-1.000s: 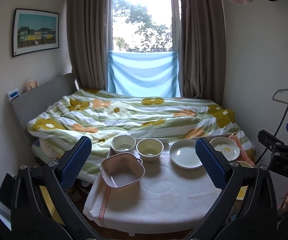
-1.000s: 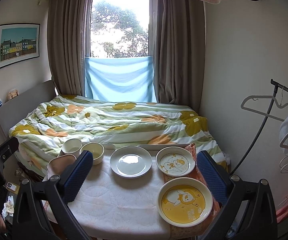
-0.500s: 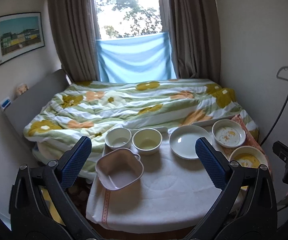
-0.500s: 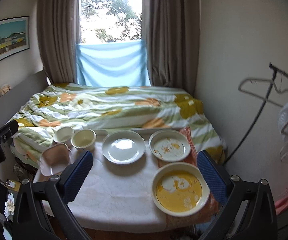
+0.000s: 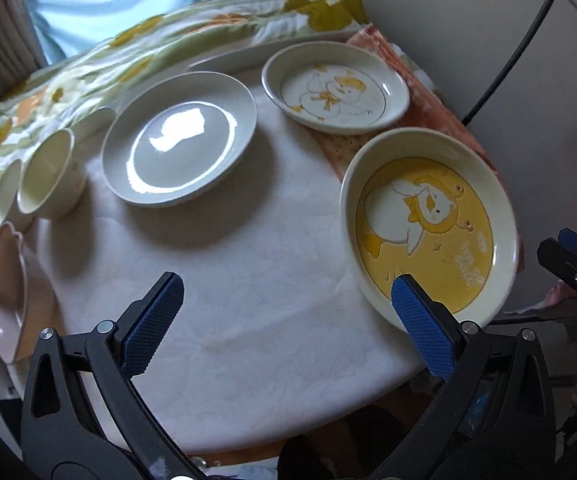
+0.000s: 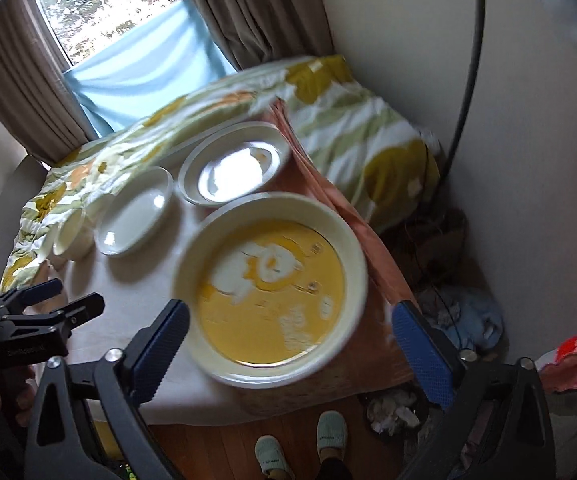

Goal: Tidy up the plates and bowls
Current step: 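Reach the right gripper to the large yellow lion-print plate and grasp its rim, then lift the yellow plate with the right gripper and carry it across the table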

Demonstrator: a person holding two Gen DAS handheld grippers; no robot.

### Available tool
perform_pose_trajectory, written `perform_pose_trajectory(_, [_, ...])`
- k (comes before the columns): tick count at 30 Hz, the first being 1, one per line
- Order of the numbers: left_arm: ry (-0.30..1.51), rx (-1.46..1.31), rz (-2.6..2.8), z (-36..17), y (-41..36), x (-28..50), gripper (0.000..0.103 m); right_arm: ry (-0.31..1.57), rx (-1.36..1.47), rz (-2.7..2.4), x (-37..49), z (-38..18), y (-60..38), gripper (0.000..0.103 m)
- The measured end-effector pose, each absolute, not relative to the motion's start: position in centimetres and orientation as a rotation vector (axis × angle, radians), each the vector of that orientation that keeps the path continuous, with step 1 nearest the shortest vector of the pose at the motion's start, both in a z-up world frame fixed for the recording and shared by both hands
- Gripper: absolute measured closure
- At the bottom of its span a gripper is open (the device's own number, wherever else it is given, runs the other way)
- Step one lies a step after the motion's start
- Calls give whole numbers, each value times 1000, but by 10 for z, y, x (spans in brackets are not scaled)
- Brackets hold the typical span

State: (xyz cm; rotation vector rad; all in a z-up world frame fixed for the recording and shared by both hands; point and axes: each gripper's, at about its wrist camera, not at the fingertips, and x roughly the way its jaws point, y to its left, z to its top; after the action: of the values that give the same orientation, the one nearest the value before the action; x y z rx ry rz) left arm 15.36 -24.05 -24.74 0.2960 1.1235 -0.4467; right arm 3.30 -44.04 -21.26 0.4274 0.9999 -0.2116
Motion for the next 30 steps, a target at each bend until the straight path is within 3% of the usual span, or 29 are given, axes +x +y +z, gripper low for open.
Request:
perform_pose_trajectory(4, [1143,352,-438,-274,-266,156,0,1048,491,-172,38,-249,-463,32])
perform_pose_trajectory(9, [1157,327,-472,-288,-277,162,5,1058,521,-110,46,-269,-474,47])
perform_pose_trajectory(12, [1180,321,-472,-294,-283,166,23,1048,529,-88,49,-273,-480,54])
perform_pose_trajectory(14, [1196,314,-468,-300,-283,172,40,1049,527,-76,50,-275,-482,60])
perform_pose_trajectory(16, [1218,297,-472,-304,-285,176,54,1044,527,-64,54,-276,-483,72])
perform_pose_trajectory(20, [1239,247,-494,-304,-284,177,72,1039,504,-61,63,-278,-486,79])
perform_pose_trajectory(23, [1248,235,-517,-304,-286,177,83,1044,484,-62,66,-280,-487,85])
perform_pose_trajectory(30, [1183,311,-480,-298,-295,163,84,1041,389,-70,69,-283,-482,90])
